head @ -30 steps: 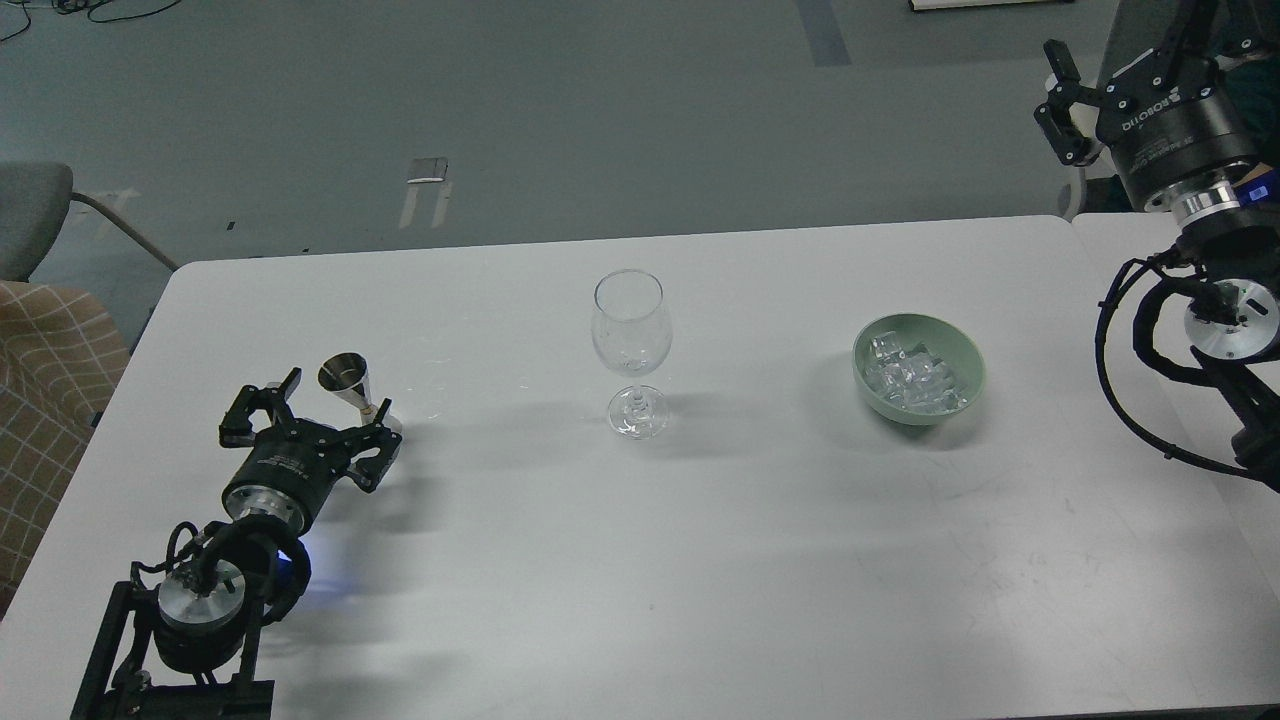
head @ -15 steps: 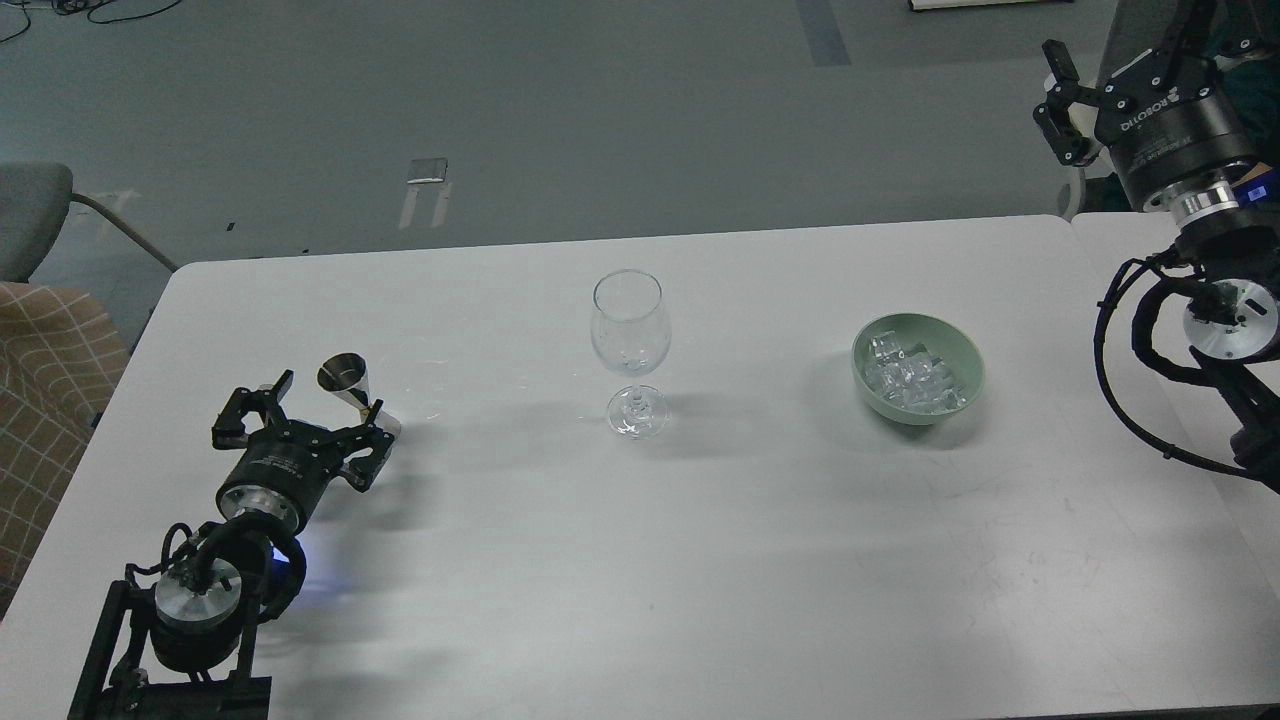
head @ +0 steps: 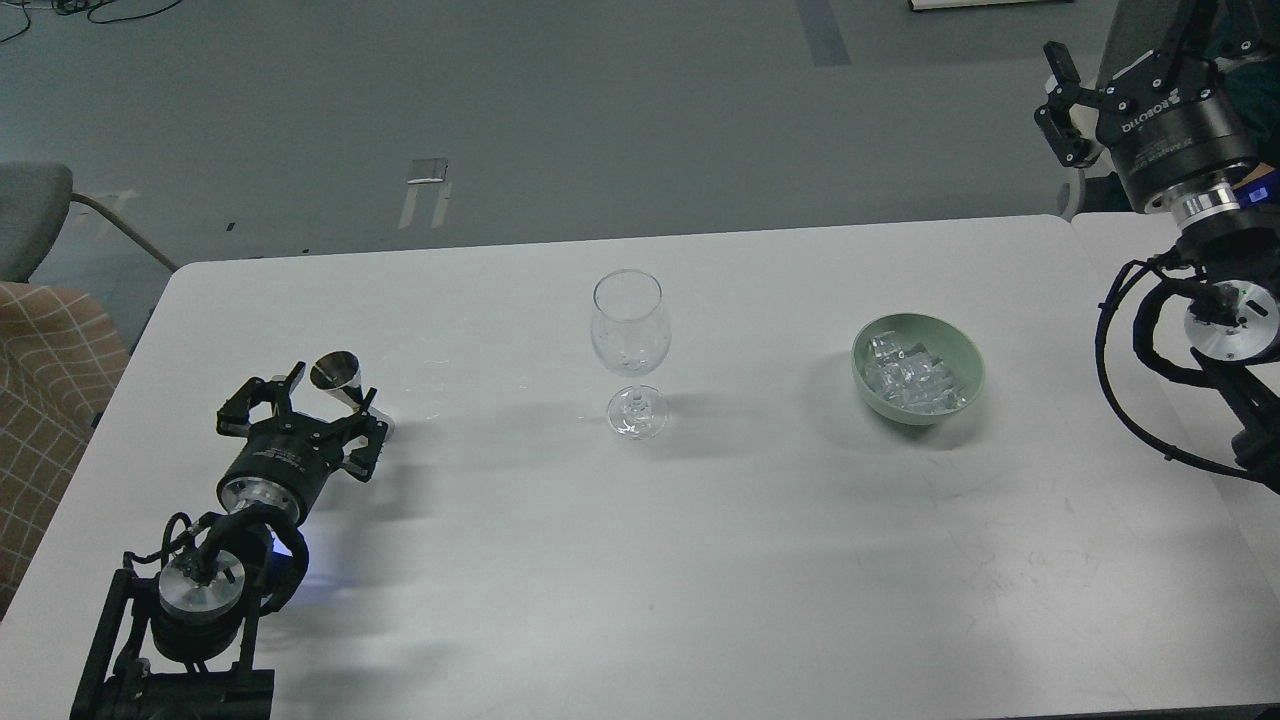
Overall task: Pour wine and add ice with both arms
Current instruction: 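Close the left gripper around the silver jigger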
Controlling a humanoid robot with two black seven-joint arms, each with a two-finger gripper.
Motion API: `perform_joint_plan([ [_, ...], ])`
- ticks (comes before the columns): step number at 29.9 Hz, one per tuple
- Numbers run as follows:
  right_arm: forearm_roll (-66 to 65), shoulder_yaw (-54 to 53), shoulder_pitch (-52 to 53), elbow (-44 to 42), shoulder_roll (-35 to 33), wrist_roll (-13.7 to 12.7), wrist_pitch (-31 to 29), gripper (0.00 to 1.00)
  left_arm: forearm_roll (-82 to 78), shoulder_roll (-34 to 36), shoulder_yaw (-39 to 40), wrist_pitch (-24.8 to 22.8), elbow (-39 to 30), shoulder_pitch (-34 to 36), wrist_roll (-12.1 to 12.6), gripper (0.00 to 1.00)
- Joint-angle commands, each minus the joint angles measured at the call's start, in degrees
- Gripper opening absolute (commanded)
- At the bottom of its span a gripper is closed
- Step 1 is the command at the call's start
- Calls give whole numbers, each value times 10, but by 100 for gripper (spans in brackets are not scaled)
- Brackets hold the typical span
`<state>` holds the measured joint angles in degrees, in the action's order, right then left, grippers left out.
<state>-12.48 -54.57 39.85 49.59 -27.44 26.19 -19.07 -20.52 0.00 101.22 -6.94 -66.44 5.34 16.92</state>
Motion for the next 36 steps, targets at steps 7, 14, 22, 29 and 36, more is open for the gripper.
perform_joint_plan([
  [7, 0, 0, -2, 0, 0, 0, 0, 100, 0, 0, -3, 0, 0, -2, 1, 53],
  [14, 0, 0, -7, 0, 0, 1, 0, 100, 0, 0, -4, 0, 7, -1, 0, 54],
  [22, 0, -1, -13, 0, 0, 1, 0, 100, 0, 0, -7, 0, 16, 5, -5, 49],
  [29, 0, -1, -13, -1, -1, 1, 0, 100, 0, 0, -7, -2, 25, 15, -8, 44],
  [36, 0, -2, -16, 0, -4, 1, 0, 100, 0, 0, -6, -19, 33, 16, -8, 42],
])
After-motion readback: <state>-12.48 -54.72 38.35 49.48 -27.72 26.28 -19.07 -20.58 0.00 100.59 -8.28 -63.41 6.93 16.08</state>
